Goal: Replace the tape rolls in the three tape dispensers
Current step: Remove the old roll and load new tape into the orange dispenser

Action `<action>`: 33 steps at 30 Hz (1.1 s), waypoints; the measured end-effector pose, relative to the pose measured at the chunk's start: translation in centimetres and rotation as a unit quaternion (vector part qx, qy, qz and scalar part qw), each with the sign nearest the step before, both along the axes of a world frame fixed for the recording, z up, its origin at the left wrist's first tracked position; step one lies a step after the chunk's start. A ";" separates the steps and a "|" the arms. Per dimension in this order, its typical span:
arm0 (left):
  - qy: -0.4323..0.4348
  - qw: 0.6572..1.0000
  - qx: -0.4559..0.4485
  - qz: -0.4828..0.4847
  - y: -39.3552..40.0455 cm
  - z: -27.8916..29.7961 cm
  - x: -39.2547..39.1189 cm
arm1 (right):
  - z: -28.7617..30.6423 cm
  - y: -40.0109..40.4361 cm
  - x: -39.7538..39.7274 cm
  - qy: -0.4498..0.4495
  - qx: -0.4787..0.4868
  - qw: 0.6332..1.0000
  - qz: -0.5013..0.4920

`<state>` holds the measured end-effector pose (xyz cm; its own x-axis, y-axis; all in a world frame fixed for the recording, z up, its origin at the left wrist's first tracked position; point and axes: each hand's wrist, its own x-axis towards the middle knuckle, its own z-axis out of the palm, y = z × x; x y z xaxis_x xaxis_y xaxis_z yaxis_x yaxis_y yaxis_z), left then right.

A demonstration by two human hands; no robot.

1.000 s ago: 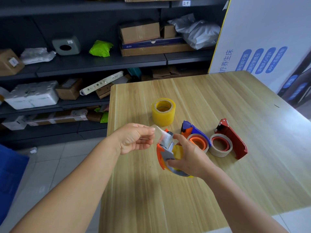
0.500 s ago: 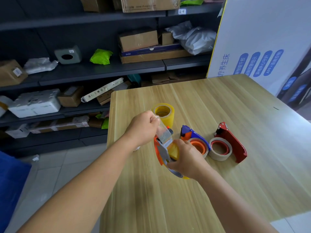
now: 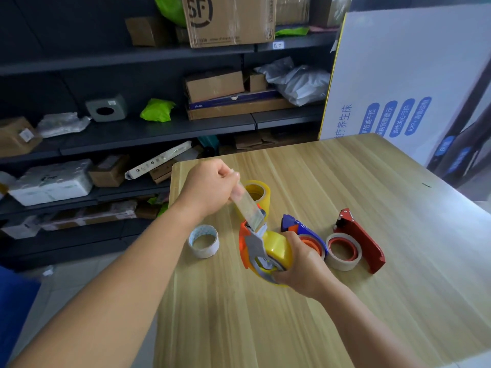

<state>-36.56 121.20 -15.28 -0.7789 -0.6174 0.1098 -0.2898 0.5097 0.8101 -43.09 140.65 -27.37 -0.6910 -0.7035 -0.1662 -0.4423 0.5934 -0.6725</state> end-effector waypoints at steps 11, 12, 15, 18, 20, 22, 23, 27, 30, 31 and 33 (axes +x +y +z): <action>0.065 0.996 0.059 -0.020 1.6 0.4 -0.1 | -1.4 -0.4 -0.1 -0.037 -0.033 0.999 -0.022; 0.068 0.995 0.062 -0.029 2.0 0.5 -0.2 | -1.2 -0.8 0.0 -0.028 -0.038 0.998 -0.030; 0.076 0.992 0.086 -0.052 3.2 0.9 -0.5 | -0.2 -2.1 -0.1 0.004 -0.040 0.998 -0.042; 0.073 0.992 0.084 -0.061 3.7 1.1 -0.7 | 0.5 -3.4 -0.2 0.040 -0.032 0.998 -0.039; 0.080 0.993 0.074 -0.050 3.4 1.2 -0.6 | 0.5 -3.8 -0.4 0.059 -0.021 0.997 -0.043; 0.078 0.994 0.056 -0.047 3.0 1.2 -0.4 | 0.3 -3.8 -0.5 0.073 0.002 0.997 -0.037; 0.071 0.995 0.048 -0.048 2.9 1.0 -0.3 | 0.1 -3.7 -0.6 0.072 0.013 0.997 -0.034; 0.085 0.994 0.072 -0.017 2.0 1.0 0.0 | -0.9 -2.4 -0.3 0.038 0.041 0.998 -0.023; 0.111 0.991 0.073 -0.013 0.9 2.1 -0.1 | -2.5 -0.8 0.6 -0.031 0.041 0.998 -0.022; 0.109 0.991 0.074 -0.018 0.7 2.4 -0.2 | -2.9 -0.4 1.0 -0.046 0.031 0.998 -0.025; 0.105 0.990 0.096 -0.015 0.4 2.4 -0.3 | -3.4 -0.2 1.4 -0.060 0.009 0.998 -0.025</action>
